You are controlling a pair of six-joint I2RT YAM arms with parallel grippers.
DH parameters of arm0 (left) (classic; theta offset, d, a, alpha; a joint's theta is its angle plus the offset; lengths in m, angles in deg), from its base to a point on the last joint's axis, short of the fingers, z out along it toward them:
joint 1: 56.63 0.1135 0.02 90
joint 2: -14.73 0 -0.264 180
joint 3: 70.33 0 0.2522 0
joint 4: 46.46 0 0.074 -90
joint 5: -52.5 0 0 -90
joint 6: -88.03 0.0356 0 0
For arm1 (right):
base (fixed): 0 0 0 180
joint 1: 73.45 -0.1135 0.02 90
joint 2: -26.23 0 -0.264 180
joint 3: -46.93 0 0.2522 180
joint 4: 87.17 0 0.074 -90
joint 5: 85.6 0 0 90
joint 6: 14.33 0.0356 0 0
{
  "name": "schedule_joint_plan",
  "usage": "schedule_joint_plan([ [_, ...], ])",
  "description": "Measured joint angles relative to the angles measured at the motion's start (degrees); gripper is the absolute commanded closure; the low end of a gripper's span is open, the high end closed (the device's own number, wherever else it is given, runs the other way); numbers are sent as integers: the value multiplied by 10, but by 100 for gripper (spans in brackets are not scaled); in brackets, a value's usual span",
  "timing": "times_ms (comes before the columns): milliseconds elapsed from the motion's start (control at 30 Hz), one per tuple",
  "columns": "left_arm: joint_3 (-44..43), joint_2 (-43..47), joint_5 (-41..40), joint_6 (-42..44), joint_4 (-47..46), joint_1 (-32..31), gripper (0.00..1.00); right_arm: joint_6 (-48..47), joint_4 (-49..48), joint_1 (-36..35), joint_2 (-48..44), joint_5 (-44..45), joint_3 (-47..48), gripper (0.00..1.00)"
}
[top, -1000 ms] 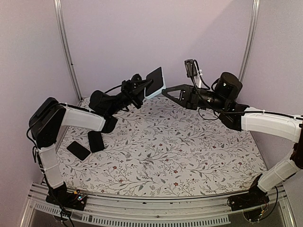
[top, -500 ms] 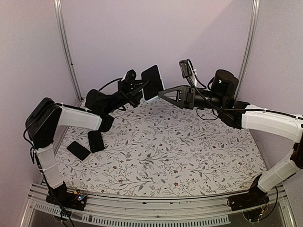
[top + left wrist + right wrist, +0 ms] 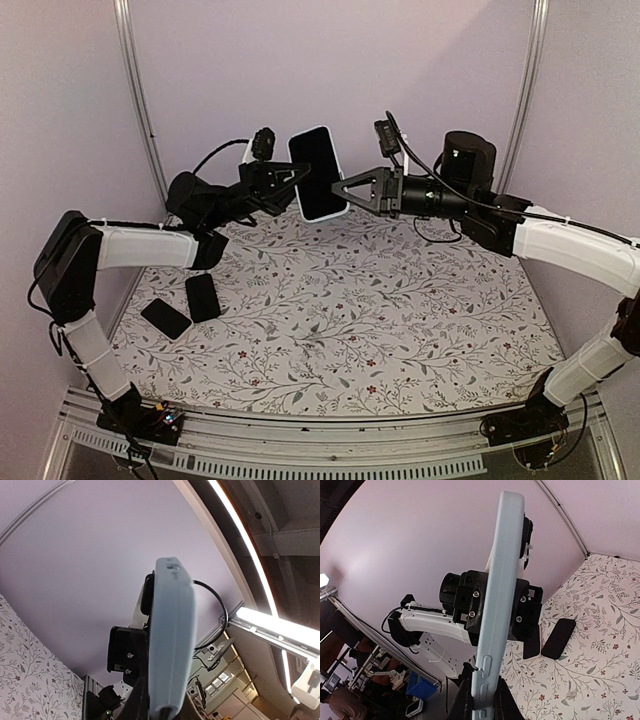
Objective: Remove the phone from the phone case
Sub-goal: Remove the bottom left corner of the phone case from the phone.
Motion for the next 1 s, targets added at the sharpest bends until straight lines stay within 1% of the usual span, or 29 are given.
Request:
schedule_joint_plan([
  [67, 0, 5, 9, 14, 16, 5, 75, 5, 8, 2, 5, 0, 4, 100],
  [133, 0, 9, 14, 13, 30, 7, 66, 1, 10, 7, 10, -9, 5, 100],
  [200, 0, 12, 19, 11, 41, 10, 60, -1, 13, 12, 15, -21, 5, 100],
  [333, -6, 14, 34, 10, 59, 19, 59, -1, 40, 24, 19, -53, 5, 100],
  [500, -11, 14, 51, 16, 90, 37, 66, -10, 82, 43, 19, -91, 10, 100],
  [667, -22, 14, 70, 38, 135, 48, 78, -21, 126, 64, 20, -131, 26, 100],
  [833, -32, 21, 91, 64, 176, 49, 83, -27, 155, 76, 36, -179, 51, 100],
  [933, -32, 24, 102, 73, 195, 49, 90, -29, 167, 80, 50, -205, 62, 100],
  [967, -32, 24, 104, 80, 200, 49, 95, -29, 174, 81, 55, -212, 66, 100],
  [1000, -32, 24, 106, 85, 206, 50, 100, -29, 180, 83, 59, -217, 71, 98],
])
